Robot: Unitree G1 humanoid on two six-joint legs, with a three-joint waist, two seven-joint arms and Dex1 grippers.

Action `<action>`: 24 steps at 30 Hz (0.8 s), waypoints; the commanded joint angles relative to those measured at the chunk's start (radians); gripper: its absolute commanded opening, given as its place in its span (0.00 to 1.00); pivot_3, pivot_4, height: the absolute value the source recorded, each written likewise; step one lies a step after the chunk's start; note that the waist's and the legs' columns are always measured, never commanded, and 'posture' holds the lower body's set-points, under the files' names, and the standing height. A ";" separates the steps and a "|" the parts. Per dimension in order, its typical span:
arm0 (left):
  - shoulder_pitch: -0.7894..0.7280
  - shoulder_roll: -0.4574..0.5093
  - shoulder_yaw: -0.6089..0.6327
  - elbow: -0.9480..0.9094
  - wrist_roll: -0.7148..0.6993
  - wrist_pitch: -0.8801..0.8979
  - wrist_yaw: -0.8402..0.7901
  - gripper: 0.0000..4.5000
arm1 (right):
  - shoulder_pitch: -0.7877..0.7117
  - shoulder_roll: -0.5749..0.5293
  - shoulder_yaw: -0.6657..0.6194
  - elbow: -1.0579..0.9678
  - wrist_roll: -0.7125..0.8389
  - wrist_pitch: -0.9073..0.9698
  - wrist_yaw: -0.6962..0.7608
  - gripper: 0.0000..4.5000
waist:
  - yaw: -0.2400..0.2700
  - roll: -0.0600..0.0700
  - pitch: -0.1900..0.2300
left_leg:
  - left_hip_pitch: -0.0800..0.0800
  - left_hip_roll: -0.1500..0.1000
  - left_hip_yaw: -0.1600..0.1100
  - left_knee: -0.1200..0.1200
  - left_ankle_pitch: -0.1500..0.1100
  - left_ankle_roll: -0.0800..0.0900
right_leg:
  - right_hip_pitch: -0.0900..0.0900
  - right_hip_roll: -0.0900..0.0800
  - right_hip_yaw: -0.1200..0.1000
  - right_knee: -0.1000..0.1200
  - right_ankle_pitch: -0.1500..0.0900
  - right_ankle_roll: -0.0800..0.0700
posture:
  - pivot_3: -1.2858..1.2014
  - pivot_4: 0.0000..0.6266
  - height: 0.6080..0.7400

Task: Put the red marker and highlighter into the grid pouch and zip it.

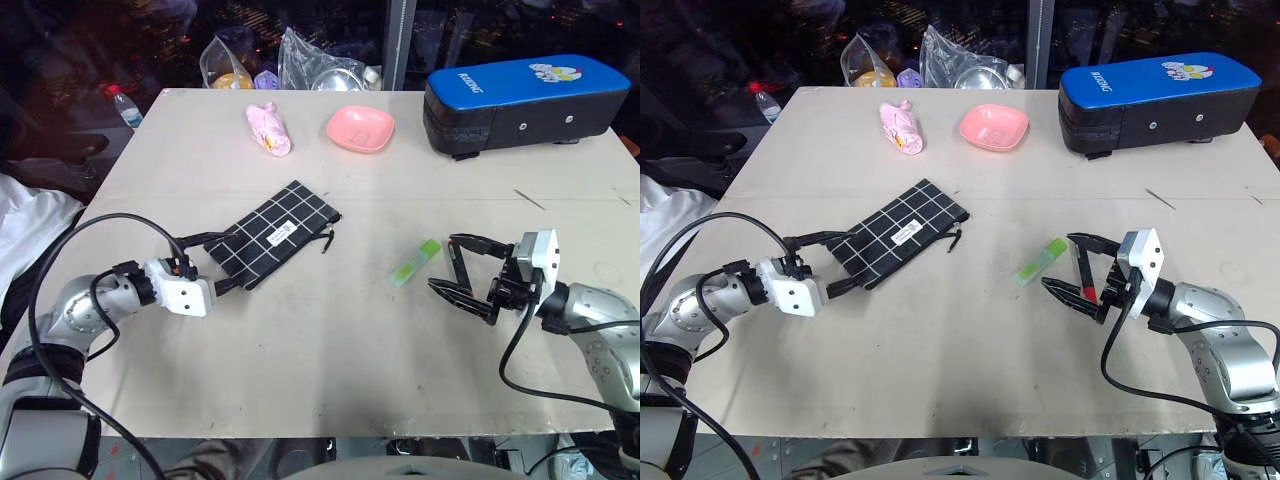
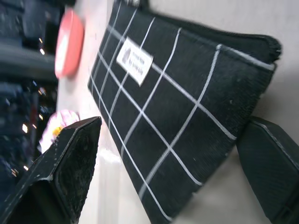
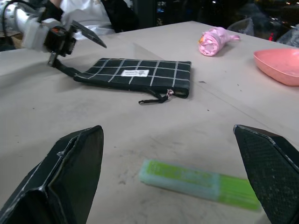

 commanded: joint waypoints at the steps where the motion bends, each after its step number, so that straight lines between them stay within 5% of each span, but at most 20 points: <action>1: 0.015 -0.023 -0.019 -0.063 0.070 -0.005 0.094 0.99 | 0.018 -0.017 -0.040 -0.044 0.007 0.007 -0.015 1.00 | 0.003 0.000 0.000 | 0.000 0.000 0.000 0.000 0.000 0.000 | 0.000 0.001 0.000 0.000 0.000 0.000 | 0.52 0.24 0.98; 10: 0.054 -0.097 -0.067 -0.220 0.204 0.189 0.223 0.99 | 0.034 -0.027 -0.041 -0.043 0.006 0.013 -0.033 1.00 | 0.010 0.000 0.000 | 0.001 0.001 0.000 0.005 0.000 0.000 | 0.001 0.002 0.001 0.004 0.000 0.000 | 0.52 0.24 0.98; 14: 0.056 -0.118 -0.083 -0.261 0.240 0.308 0.256 0.76 | 0.034 -0.026 -0.040 -0.044 0.009 0.014 -0.041 1.00 | 0.029 0.001 -0.001 | 0.001 0.001 0.000 0.011 0.000 0.000 | 0.001 0.002 0.001 0.010 0.000 0.001 | 0.52 0.24 0.98; 21: 0.044 -0.128 -0.117 -0.256 0.247 0.496 0.257 0.04 | 0.032 -0.020 -0.032 -0.044 0.006 0.014 -0.052 1.00 | 0.032 0.010 -0.006 | 0.004 0.001 -0.001 0.014 0.000 0.001 | 0.003 0.002 0.001 0.016 0.000 0.000 | 0.52 0.24 0.98; 24: 0.046 -0.127 -0.127 -0.252 0.224 0.529 0.253 0.01 | 0.034 -0.017 -0.027 -0.044 0.002 0.011 -0.054 1.00 | 0.031 0.016 -0.010 | 0.006 0.001 -0.001 0.014 0.000 0.001 | 0.004 0.003 0.002 0.016 -0.001 0.000 | 0.52 0.24 0.98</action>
